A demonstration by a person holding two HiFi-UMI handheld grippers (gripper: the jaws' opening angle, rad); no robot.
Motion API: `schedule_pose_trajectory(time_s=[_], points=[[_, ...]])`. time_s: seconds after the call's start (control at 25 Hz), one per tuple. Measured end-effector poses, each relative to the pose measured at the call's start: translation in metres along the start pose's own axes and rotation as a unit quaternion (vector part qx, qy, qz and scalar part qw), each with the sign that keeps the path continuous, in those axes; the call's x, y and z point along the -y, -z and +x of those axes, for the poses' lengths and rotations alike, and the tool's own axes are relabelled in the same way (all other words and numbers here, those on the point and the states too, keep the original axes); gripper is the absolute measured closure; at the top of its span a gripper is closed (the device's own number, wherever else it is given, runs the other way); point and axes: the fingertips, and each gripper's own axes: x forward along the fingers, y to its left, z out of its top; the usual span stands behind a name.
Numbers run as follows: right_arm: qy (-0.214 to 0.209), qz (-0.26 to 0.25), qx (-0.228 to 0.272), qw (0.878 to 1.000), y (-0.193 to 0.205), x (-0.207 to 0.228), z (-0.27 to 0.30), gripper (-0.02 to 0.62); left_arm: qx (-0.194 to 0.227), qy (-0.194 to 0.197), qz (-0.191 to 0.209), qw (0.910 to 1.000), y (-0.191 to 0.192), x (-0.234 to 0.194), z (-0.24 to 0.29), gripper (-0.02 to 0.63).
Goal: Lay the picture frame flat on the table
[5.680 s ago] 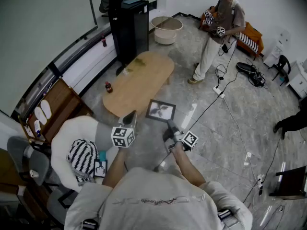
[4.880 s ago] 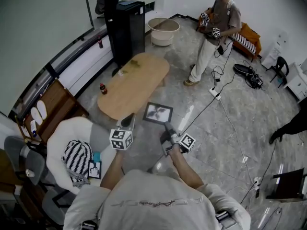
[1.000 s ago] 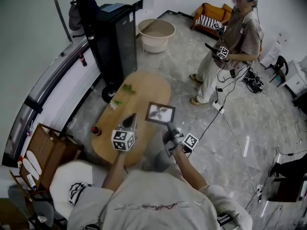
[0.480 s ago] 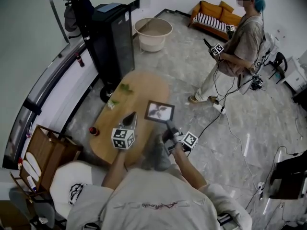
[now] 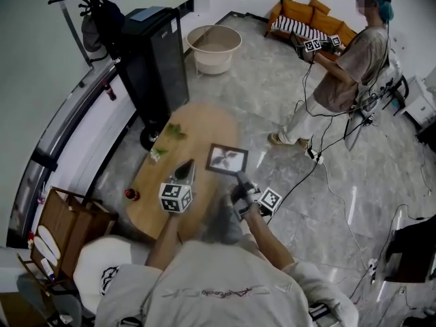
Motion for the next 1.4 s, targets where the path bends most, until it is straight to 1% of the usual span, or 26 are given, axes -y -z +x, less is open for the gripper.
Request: schedule_pose_trajectory(time_s=[0.32, 0.56, 1.04, 1.28, 1.4], points=[[0.012, -0.001, -0.006, 1.000, -0.040, 0.010, 0.060, 0.522, -0.004, -0.006, -0.006, 1.0000, -0.014, -0.034, 0.060, 0.606], [0.008, -0.004, -0.018, 1.000, -0.078, 0.007, 0.111, 0.522, -0.007, -0.012, -0.007, 0.9999, -0.034, -0.055, 0.116, 0.606], [0.004, 0.001, -0.032, 0.999, -0.165, 0.005, 0.180, 0.522, -0.014, -0.025, -0.003, 0.9996, -0.065, -0.068, 0.220, 0.606], [0.013, -0.003, -0.047, 0.999, -0.208, 0.013, 0.217, 0.522, -0.003, -0.037, -0.002, 0.9993, -0.083, -0.082, 0.276, 0.606], [0.012, -0.002, -0.058, 0.998, -0.225, 0.017, 0.233, 0.522, -0.002, -0.046, -0.006, 0.9989, -0.083, -0.087, 0.298, 0.606]])
